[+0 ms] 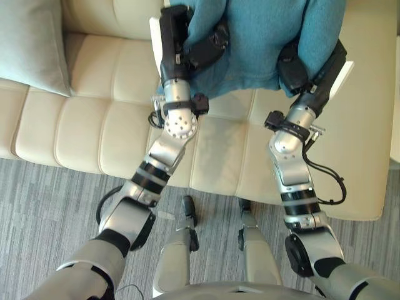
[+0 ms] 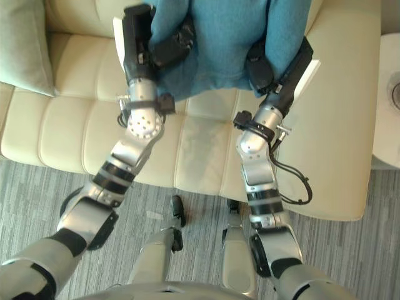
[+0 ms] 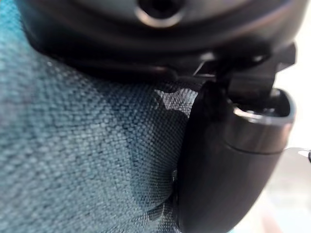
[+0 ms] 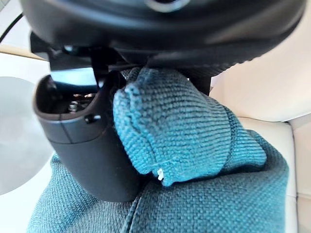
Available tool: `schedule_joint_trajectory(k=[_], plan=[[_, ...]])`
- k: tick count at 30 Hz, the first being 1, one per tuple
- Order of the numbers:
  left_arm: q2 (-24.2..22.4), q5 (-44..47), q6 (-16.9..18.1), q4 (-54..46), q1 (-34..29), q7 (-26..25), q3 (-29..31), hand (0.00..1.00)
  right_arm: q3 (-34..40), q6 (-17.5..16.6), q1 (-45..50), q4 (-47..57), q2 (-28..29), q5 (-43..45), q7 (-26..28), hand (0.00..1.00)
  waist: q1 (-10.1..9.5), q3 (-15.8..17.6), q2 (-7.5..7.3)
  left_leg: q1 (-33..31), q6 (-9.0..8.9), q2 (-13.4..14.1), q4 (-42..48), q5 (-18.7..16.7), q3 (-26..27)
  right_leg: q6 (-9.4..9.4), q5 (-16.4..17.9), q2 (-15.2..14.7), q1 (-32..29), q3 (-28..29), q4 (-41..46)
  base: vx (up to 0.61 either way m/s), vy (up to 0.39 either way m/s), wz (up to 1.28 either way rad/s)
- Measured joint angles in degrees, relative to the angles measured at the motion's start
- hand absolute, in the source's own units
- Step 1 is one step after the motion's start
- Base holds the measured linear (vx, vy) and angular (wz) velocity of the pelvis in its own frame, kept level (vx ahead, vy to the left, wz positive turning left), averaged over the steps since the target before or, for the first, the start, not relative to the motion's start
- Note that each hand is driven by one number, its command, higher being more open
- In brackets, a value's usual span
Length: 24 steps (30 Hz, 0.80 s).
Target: Pick up cushions and gather them together orderly.
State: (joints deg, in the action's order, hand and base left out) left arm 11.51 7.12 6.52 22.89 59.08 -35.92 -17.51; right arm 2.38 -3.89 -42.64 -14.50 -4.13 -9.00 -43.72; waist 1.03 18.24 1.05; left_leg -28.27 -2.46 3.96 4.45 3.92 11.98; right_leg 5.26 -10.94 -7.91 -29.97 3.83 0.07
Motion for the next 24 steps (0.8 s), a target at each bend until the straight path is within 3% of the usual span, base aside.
schedule_joint_trajectory(k=[5,10,13,18,24], plan=[[0.06,1.36,-0.09,9.24,8.16,1.08,2.05,1.0,3.33,1.29,-4.03,-6.79,1.84,0.6,0.04,1.0,0.19,1.95,-0.18,-2.58,-0.27,0.17,-1.48,1.34,0.2,0.15,-1.18,0.27,-3.0,-0.06,-0.84,0.05,0.024,0.0],[-0.7,1.95,0.0,14.74,10.42,5.16,5.32,1.0,6.0,1.32,-8.12,-11.27,1.57,6.52,3.43,1.0,0.41,3.58,-0.69,-5.5,-0.12,0.31,-1.55,1.99,0.4,0.49,-2.64,0.38,-5.93,-0.3,-1.07,0.08,0.048,0.0],[-1.21,3.82,-0.06,18.54,10.19,8.01,7.35,1.0,7.57,1.36,-8.9,-13.78,0.89,9.57,6.88,1.0,0.47,4.58,-1.71,-7.38,-0.18,0.38,-1.55,2.61,0.07,0.72,-3.19,0.4,-7.5,-0.68,-1.11,0.07,0.042,0.09],[-3.15,4.73,0.6,19.31,3.22,10.95,10.52,1.0,7.69,1.94,-7.33,-16.25,0.83,11.6,10.09,1.0,0.63,5.38,-2.19,-8.58,-0.44,0.43,-1.54,3.21,-0.49,0.77,-3.37,0.34,-8.22,-1.66,-1.09,0.09,0.041,0.07],[-4.92,4.48,2.19,15.21,-6.18,12.94,12.22,1.0,7.71,0.53,3.97,-10.88,0.12,11.3,12.74,1.0,0.59,5.35,-2.18,-7.16,-0.49,0.54,-1.49,3.25,-1.37,0.78,-3.36,0.39,-6.52,-2.16,-0.96,0.12,0.039,0.03]])
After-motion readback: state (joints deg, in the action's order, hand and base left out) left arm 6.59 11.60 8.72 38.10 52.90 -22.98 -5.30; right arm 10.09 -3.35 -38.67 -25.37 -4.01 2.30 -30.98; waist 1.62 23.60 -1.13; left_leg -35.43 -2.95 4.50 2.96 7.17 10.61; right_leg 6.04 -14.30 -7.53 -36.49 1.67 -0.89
